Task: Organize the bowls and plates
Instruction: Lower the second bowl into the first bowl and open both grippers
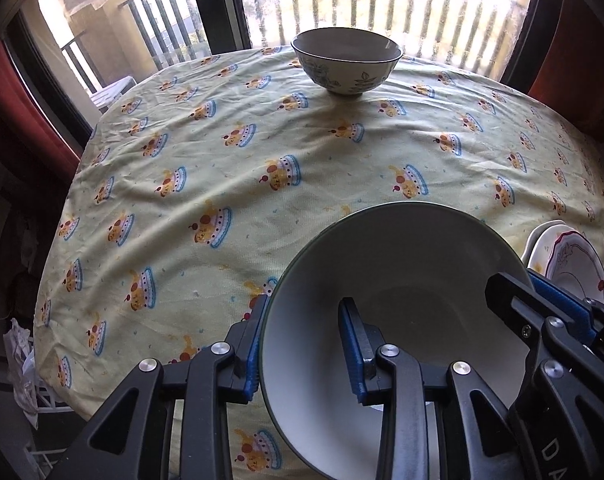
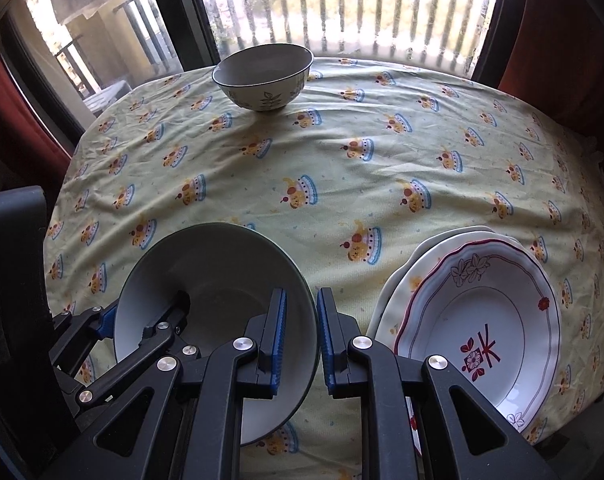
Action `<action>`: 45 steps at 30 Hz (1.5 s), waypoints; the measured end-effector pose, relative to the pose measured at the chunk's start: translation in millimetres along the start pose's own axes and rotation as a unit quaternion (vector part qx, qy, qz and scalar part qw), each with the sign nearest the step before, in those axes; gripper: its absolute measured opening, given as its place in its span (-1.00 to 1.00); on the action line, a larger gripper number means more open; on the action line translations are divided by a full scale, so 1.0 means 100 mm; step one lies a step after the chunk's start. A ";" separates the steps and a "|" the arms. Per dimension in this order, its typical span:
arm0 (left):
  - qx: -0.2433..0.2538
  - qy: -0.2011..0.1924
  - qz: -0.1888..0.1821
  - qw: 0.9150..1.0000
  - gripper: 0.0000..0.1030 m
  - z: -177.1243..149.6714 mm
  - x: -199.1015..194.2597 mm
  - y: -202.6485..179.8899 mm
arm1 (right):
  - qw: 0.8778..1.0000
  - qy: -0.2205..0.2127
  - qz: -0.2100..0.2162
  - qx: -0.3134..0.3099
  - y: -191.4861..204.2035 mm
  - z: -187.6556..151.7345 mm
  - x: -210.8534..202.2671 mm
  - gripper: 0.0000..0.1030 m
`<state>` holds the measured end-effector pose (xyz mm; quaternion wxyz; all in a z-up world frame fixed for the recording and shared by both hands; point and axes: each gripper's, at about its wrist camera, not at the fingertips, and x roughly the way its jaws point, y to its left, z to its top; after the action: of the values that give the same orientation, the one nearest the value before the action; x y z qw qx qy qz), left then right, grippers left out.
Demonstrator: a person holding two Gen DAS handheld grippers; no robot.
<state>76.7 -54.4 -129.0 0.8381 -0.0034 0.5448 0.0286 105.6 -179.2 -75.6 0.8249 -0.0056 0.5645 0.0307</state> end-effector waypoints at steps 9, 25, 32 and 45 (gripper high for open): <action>0.013 0.016 -0.044 0.999 0.43 0.01 -0.05 0.11 | 1.000 0.008 -0.003 0.023 0.06 0.01 0.00 0.20; 0.062 -0.051 -0.099 0.992 0.68 0.76 -0.53 0.41 | 0.994 -0.055 -0.043 0.084 0.43 0.59 -0.49 0.36; 0.030 -0.081 -0.078 0.993 0.69 1.19 -0.57 0.37 | 0.993 -0.088 -0.042 0.071 0.36 1.07 -0.55 0.49; -0.052 -0.093 -0.016 0.994 0.60 1.95 -0.04 0.18 | 0.996 -0.092 -0.001 0.000 0.08 2.06 0.06 0.51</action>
<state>251.9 -29.6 -46.3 0.8839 -0.0528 0.4626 0.0436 298.5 -161.9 -6.2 0.8734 -0.0036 0.4860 0.0304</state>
